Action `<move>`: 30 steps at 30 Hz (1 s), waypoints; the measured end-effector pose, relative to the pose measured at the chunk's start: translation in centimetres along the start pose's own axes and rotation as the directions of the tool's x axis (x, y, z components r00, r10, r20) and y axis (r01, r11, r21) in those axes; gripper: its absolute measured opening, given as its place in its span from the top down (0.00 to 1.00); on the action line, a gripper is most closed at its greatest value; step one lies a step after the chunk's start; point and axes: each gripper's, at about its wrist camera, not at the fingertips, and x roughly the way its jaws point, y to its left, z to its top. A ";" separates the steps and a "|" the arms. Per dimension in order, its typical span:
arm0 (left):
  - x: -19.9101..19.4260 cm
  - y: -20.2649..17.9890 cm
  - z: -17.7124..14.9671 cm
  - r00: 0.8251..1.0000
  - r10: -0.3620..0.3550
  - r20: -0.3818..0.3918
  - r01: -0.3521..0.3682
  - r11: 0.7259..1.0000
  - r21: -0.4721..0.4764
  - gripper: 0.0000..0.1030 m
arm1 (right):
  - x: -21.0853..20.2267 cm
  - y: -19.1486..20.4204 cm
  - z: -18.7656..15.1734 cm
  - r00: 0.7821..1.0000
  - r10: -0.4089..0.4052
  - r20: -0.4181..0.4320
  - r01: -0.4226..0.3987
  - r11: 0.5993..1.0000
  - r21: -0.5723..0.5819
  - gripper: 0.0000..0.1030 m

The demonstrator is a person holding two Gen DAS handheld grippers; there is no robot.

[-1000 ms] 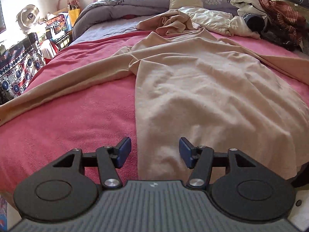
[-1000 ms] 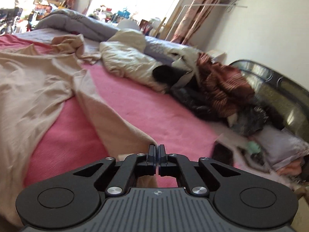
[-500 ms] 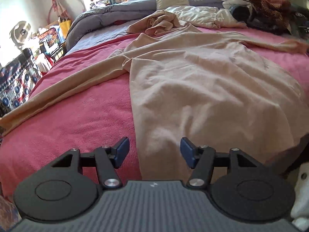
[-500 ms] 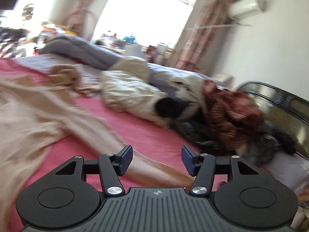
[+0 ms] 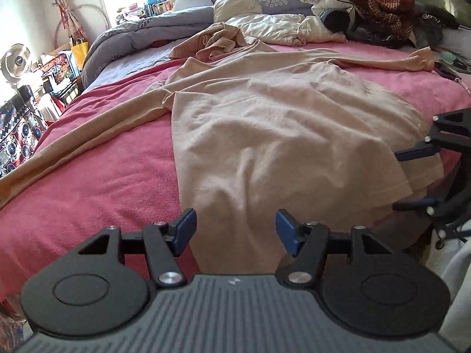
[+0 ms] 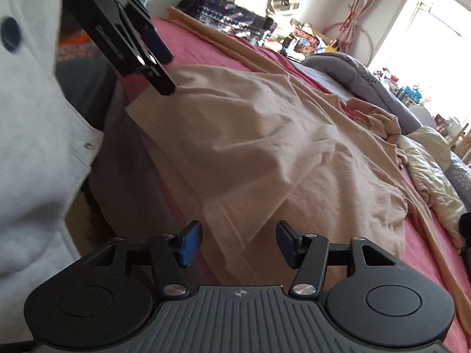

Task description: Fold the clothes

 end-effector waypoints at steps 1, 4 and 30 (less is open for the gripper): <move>0.0 -0.1 -0.1 1.000 -0.009 -0.001 0.009 1.000 0.003 0.38 | 0.2 -0.1 0.0 1.000 -0.017 -0.014 0.017 1.000 0.002 0.81; 0.0 -1.0 -0.5 0.998 -0.059 -0.003 0.059 0.998 0.026 0.40 | -0.9 -2.0 0.8 0.999 -0.044 0.001 0.044 0.996 0.074 0.93; 3.8 -5.6 -1.8 0.955 0.290 0.062 -0.296 0.921 0.253 0.29 | -4.9 -13.0 3.0 0.969 -0.162 0.186 0.013 0.788 0.616 0.92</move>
